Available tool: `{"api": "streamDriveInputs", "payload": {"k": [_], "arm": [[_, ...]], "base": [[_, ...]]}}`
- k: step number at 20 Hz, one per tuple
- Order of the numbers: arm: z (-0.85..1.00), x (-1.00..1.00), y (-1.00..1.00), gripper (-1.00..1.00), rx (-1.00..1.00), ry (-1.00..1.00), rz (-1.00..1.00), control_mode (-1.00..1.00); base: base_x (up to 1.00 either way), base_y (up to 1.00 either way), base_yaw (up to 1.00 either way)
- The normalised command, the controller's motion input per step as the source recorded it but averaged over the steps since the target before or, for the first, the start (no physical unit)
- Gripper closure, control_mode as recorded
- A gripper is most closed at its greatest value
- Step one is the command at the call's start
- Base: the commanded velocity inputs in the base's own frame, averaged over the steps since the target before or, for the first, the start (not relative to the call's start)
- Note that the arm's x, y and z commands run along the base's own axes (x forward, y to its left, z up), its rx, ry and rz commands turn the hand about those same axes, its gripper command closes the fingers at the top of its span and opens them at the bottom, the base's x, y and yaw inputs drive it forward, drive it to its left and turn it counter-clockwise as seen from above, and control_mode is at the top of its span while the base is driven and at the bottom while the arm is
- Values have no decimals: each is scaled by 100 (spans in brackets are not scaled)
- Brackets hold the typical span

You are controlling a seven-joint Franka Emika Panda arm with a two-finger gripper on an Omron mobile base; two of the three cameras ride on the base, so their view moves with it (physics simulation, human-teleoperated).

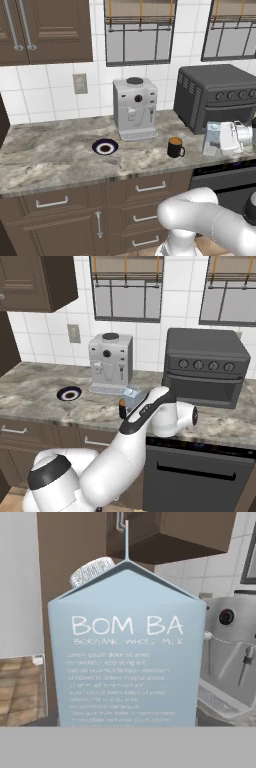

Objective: Take a sugar cube from the saucer and place it inside the coffee. Then, grab milk from the fridge and place it next to the coffee on the counter to sweeten the coffee.

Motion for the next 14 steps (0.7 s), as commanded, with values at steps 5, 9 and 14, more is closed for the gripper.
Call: {"api": "streamDriveInputs", "payload": {"k": [5,9,14], "arm": [[-21,36,-21,100,2,0,-12,-100],[-22,32,-24,100,2,0,-10,-100],[-39,17,-15,100,1,0,-6,-100]], "base": [[0,0,0],[0,0,0],[0,0,0]]}}
